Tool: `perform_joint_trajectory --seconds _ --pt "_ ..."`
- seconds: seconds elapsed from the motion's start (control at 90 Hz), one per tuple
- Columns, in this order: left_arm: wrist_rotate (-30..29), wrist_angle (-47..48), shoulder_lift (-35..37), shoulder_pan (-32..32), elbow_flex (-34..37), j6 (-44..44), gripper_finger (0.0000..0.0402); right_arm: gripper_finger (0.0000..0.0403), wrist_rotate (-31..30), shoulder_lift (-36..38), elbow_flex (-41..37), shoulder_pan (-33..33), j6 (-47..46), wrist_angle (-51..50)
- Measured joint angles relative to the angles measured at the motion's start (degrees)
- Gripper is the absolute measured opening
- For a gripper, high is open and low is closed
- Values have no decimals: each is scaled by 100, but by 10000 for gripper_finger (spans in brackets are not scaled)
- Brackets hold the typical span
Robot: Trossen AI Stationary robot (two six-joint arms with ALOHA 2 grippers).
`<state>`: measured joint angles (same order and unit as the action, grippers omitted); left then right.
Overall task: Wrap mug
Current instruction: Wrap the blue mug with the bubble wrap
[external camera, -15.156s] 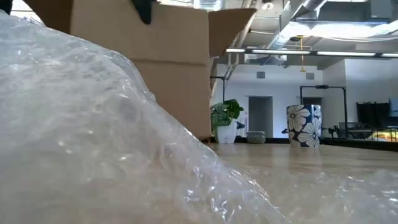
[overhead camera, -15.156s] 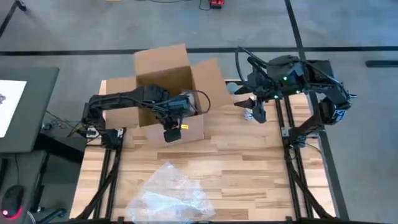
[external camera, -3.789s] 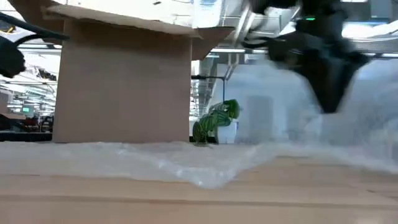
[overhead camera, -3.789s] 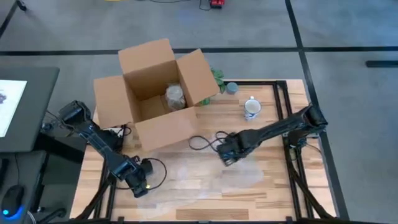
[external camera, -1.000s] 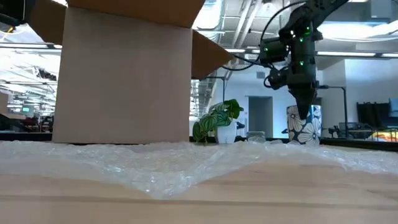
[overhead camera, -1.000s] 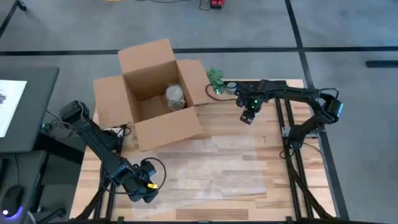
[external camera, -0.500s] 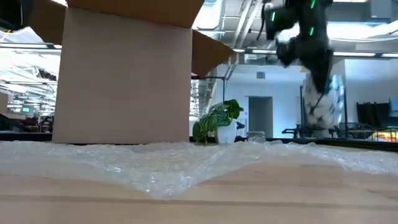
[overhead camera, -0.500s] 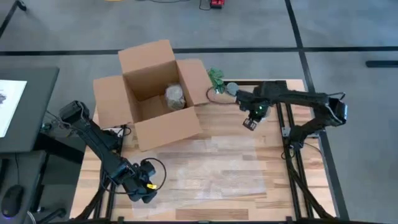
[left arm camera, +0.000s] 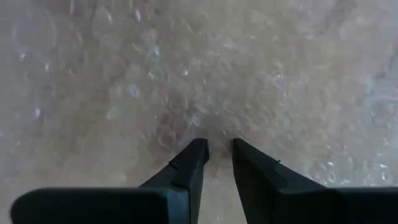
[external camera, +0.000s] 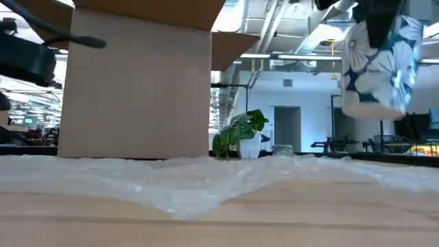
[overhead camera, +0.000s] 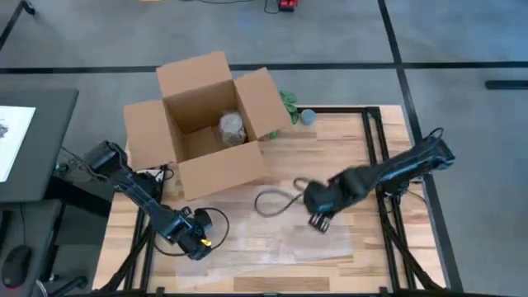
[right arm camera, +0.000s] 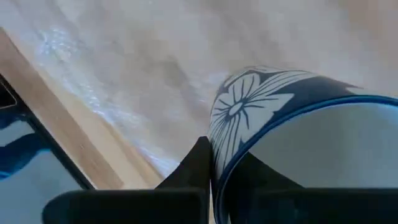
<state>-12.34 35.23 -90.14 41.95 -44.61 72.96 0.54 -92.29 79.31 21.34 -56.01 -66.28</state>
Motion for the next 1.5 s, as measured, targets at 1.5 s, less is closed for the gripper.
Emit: perform_joint_trajectory --seconds 1.5 --pt "-472 2108 648 1033 -1522 1389 66 4 138 -2315 1705 -185 -64 320"
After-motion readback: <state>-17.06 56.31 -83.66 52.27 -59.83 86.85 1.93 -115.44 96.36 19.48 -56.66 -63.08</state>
